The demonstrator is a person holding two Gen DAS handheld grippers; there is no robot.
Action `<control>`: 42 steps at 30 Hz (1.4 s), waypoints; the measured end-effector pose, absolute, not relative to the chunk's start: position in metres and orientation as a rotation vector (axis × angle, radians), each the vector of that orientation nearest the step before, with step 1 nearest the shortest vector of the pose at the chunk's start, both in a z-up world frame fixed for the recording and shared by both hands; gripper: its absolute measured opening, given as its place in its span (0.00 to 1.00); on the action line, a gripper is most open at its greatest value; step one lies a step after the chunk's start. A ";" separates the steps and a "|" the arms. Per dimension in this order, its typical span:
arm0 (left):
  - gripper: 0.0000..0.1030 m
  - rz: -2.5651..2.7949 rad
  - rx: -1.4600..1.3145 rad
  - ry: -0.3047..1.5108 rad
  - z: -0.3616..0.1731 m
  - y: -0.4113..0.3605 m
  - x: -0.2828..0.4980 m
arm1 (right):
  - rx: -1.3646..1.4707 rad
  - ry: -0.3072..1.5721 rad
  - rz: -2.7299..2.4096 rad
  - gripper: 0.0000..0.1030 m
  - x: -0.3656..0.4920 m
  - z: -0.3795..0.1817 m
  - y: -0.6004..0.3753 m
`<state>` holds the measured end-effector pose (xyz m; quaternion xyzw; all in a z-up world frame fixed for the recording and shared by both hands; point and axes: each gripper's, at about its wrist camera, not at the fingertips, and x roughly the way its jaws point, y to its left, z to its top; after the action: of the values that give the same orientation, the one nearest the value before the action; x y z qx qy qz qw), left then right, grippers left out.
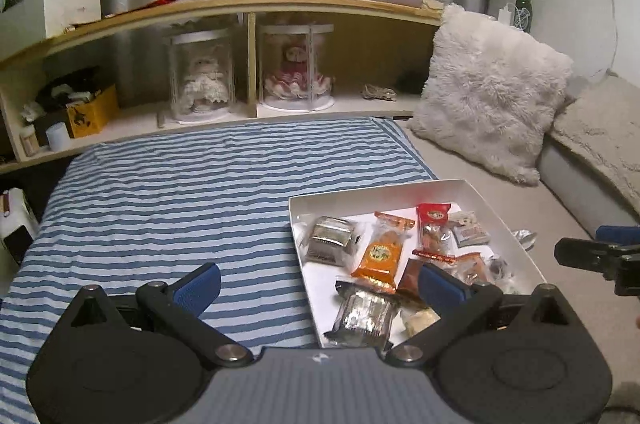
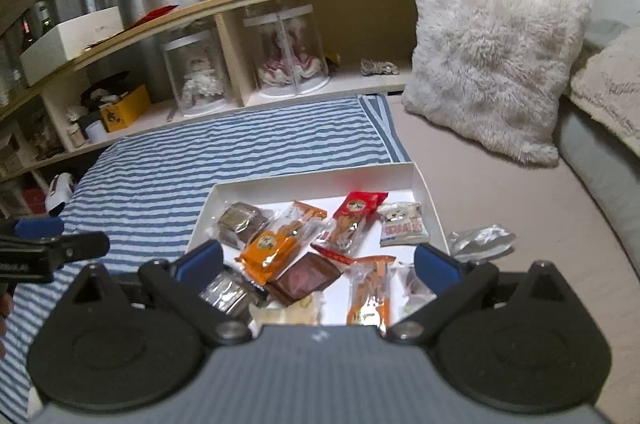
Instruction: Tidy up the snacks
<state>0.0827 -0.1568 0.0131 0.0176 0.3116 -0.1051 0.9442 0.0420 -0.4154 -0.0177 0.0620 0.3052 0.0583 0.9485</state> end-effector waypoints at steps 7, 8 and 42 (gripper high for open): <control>1.00 -0.205 0.046 0.603 0.009 -0.151 0.052 | 0.090 0.610 0.131 0.99 0.003 -0.019 -0.406; 1.00 -0.198 0.044 0.596 0.009 -0.151 0.048 | 0.087 0.608 0.128 0.99 -0.001 -0.020 -0.405; 1.00 -0.126 0.027 0.554 -0.024 -0.136 0.008 | 0.008 0.536 0.094 0.99 -0.036 -0.050 -0.390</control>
<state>0.0084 -0.1364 -0.0239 0.0133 0.2735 -0.0622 0.9598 -0.0360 -0.3899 -0.0500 0.0040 0.2647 0.0465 0.9632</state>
